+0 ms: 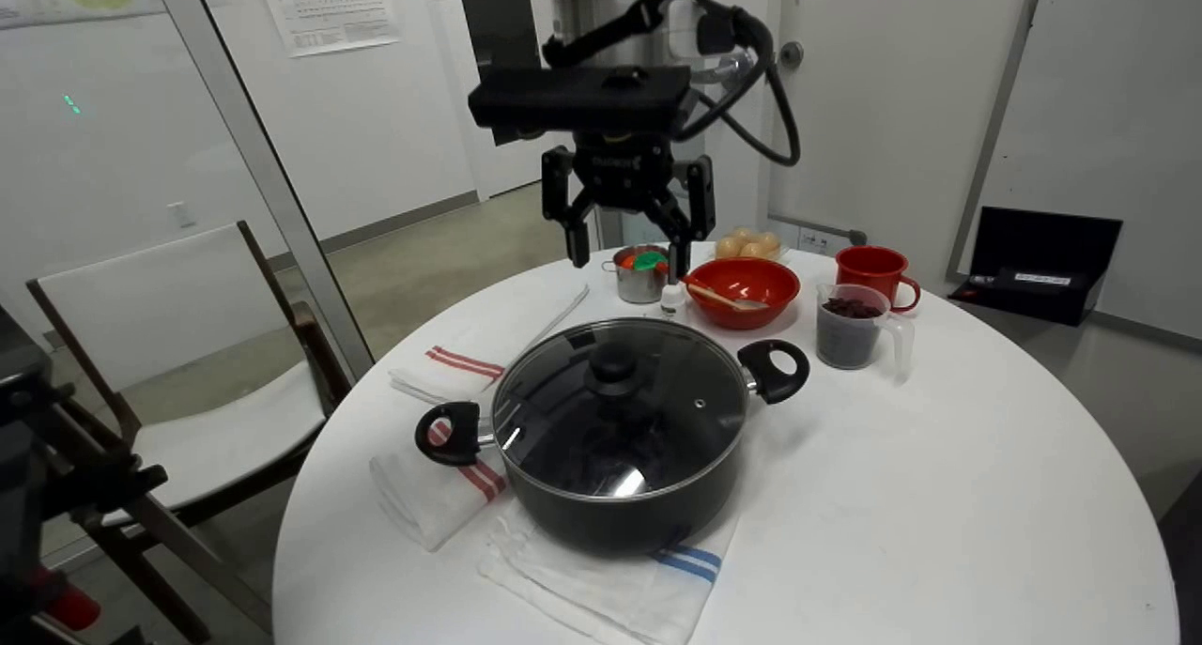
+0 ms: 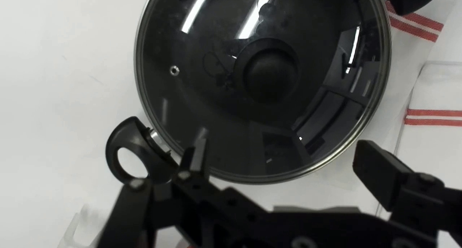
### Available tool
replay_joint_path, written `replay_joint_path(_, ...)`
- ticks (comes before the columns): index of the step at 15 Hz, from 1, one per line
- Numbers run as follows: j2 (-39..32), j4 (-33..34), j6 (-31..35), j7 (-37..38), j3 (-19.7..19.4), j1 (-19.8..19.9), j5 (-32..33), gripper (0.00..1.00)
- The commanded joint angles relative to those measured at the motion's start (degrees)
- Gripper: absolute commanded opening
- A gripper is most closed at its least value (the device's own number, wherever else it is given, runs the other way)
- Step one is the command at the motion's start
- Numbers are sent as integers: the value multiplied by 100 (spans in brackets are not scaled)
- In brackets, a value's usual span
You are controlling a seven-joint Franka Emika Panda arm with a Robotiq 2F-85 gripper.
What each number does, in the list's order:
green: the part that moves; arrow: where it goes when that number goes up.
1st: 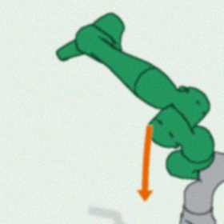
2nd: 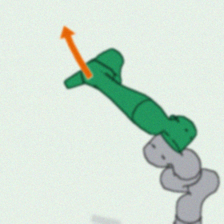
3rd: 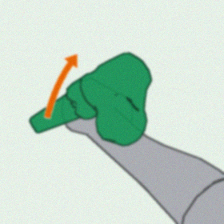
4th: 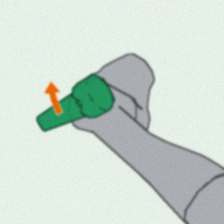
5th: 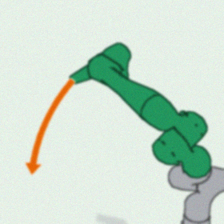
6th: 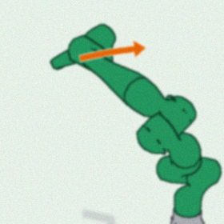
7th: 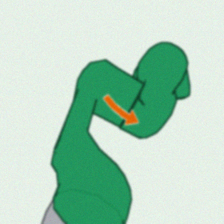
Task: Remove the lid from the pot
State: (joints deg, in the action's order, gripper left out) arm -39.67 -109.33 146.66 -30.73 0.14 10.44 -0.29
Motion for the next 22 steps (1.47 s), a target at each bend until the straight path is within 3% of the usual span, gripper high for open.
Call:
replay_joint_path(1, -427, 244, 174, 70, 144, 179, 123, 100)
replay_joint_path(12, -880, 242, 231, 86, 310, 477, 79, 100)
replay_joint_path(22, -941, 301, 208, 123, 306, 470, 114, 100)
